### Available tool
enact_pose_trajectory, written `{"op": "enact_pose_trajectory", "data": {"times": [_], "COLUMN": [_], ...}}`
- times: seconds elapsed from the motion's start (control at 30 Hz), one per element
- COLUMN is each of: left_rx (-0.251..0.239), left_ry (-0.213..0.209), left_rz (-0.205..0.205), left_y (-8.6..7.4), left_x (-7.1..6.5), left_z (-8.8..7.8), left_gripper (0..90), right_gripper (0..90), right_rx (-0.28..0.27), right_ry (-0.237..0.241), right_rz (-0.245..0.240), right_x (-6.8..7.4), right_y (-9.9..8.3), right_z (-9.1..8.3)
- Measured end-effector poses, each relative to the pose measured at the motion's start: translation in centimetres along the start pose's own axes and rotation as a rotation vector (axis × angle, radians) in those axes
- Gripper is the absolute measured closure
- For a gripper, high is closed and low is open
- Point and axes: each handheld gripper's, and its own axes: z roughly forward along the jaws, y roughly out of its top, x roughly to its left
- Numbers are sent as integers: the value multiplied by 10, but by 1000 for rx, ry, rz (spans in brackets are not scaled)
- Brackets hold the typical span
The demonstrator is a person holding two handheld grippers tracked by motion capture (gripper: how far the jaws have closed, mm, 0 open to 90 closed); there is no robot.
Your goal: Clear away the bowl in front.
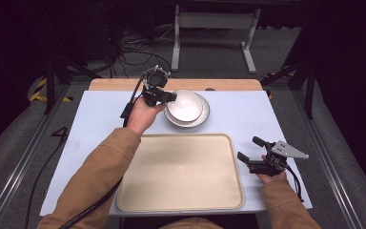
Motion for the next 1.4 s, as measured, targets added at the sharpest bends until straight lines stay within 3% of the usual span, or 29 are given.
{"op": "enact_pose_trajectory", "data": {"times": [0.83,1.4], "left_rx": [40,99], "left_ry": [-97,-136], "left_rz": [125,245], "left_y": [-27,-41], "left_x": [-15,-31], "left_z": [-39,-45], "left_gripper": [794,794], "right_gripper": [37,37], "right_rx": [1,2], "right_ry": [0,1], "right_rz": [-2,-2], "right_x": [0,0], "right_y": [0,0], "right_z": [0,0]}}
